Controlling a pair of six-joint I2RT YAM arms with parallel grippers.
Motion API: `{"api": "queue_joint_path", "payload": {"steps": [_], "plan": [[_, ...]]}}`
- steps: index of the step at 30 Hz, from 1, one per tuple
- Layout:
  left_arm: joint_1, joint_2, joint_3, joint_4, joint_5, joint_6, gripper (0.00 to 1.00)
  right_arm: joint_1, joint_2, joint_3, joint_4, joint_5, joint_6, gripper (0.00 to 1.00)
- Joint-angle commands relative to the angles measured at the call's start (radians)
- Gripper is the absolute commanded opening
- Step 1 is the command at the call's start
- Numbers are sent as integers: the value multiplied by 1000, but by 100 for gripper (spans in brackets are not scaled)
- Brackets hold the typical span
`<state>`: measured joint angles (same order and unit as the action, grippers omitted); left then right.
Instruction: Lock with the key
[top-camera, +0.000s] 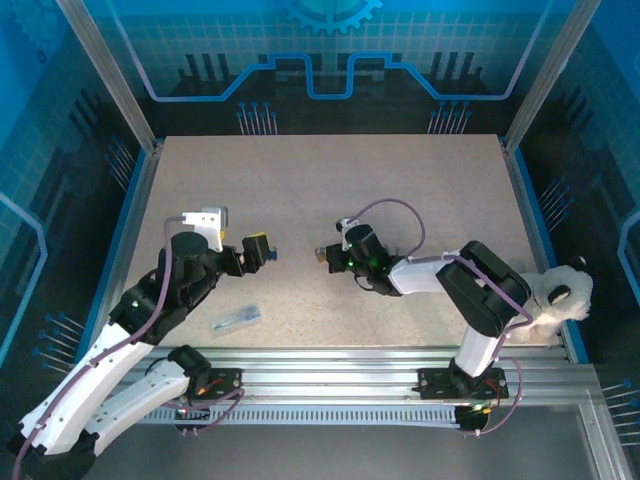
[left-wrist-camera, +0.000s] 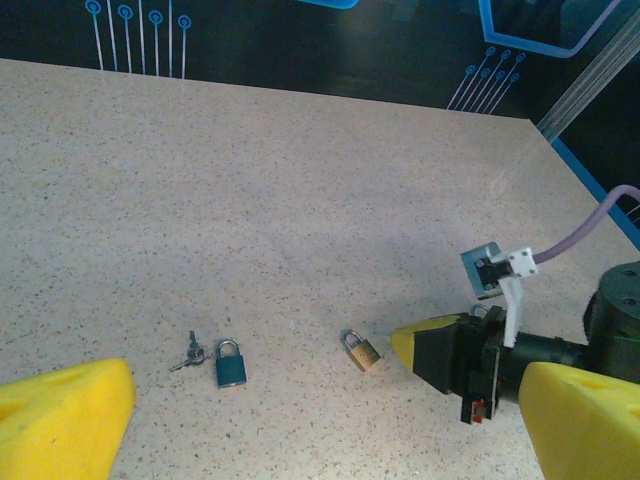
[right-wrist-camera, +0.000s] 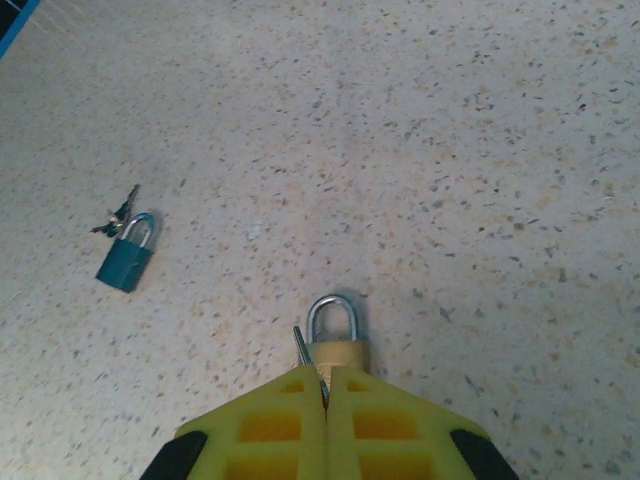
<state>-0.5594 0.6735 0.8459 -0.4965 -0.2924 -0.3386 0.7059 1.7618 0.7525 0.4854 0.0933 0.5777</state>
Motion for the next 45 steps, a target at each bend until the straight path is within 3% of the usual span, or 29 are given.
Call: {"api": "queue_joint_path", "payload": {"steps": [1, 20, 37, 45], "plan": [[-2, -14, -17, -15, -24, 13, 99, -29, 43, 22, 25, -16, 25, 0], [-1, -11, -18, -15, -23, 13, 99, -50, 104, 33, 20, -38, 50, 2], [-2, -11, -19, -16, -28, 13, 99, -49, 13, 28, -63, -41, 18, 36], [-1, -12, -20, -17, -39, 2, 99, -38, -148, 47, -238, 42, -74, 66]]}}
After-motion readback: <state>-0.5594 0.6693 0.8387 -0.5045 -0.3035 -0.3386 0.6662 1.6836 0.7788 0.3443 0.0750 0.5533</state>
